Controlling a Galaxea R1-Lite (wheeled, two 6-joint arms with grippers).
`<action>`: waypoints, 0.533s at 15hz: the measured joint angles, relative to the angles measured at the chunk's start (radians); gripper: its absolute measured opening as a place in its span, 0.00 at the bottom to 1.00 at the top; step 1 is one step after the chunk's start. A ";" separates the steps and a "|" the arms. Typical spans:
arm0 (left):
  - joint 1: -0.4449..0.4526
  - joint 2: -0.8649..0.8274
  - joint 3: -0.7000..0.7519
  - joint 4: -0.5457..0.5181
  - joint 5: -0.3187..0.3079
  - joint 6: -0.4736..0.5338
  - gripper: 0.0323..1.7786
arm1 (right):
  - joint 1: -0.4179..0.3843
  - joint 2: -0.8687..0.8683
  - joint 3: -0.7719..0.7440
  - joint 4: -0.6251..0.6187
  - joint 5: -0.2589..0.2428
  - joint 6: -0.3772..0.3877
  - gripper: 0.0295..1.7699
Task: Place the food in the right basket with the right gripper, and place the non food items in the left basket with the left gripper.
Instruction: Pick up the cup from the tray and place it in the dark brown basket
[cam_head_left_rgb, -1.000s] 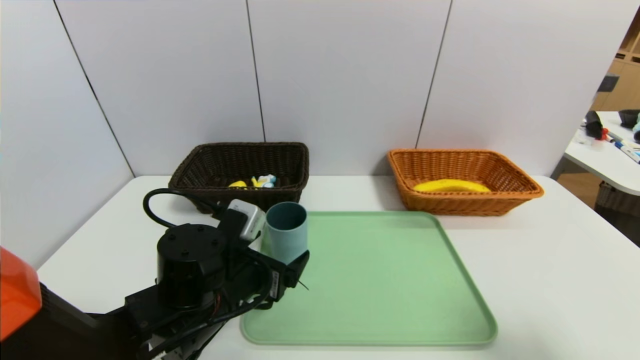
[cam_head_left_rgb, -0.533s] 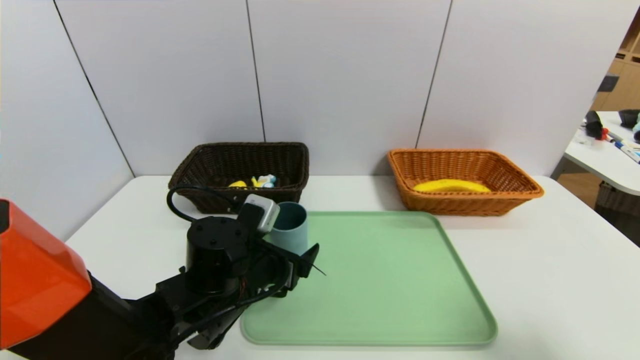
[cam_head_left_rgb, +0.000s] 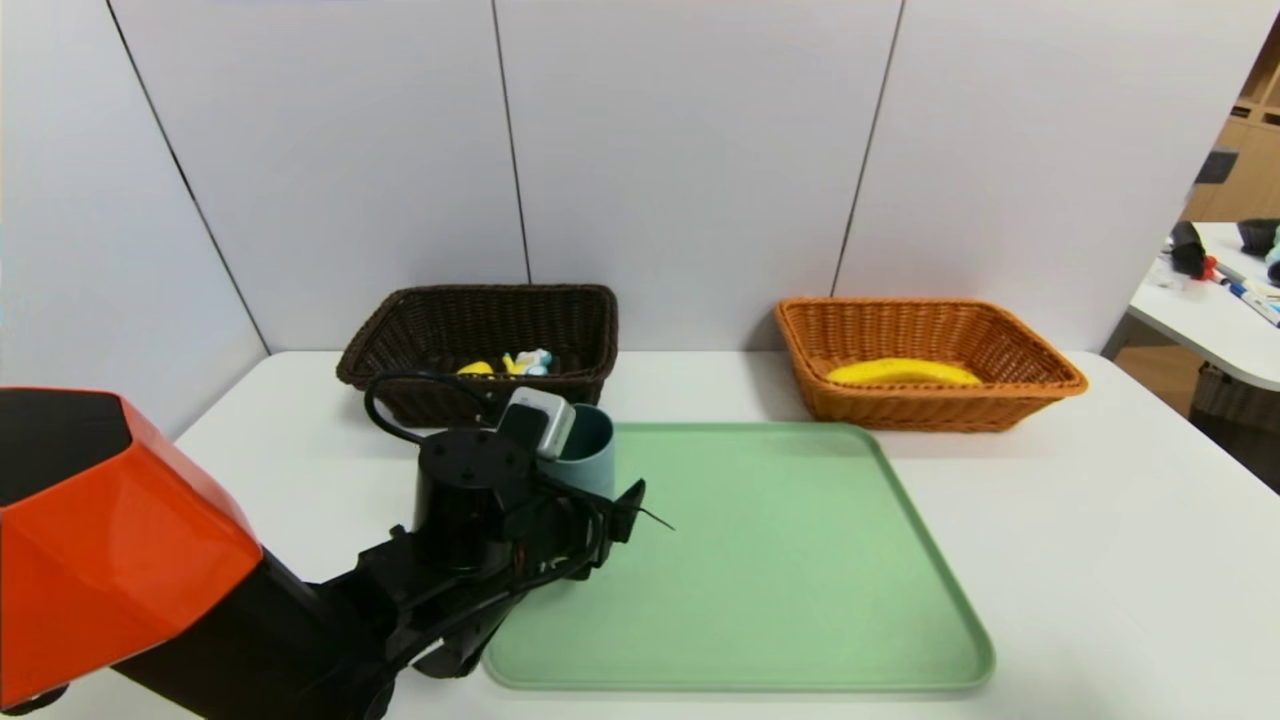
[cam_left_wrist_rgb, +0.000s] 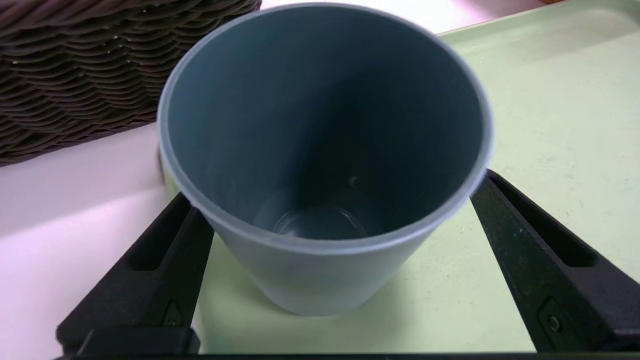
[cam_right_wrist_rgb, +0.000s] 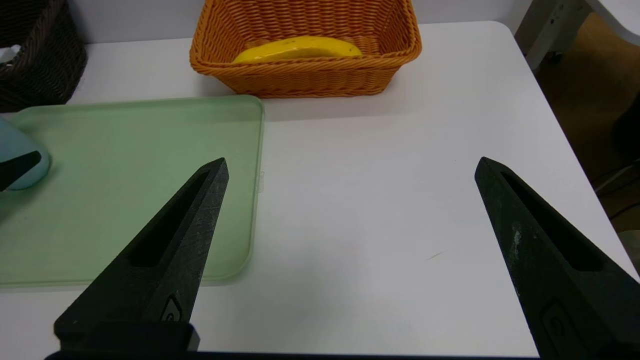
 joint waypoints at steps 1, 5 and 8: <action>0.002 0.009 -0.004 0.000 0.012 -0.001 0.95 | 0.000 0.000 0.001 0.000 0.000 0.000 0.96; 0.025 0.034 -0.039 0.006 0.018 -0.002 0.95 | 0.000 -0.001 0.014 -0.001 0.012 0.001 0.96; 0.033 0.054 -0.053 0.006 0.017 -0.002 0.95 | 0.000 -0.002 0.017 -0.002 0.013 0.001 0.96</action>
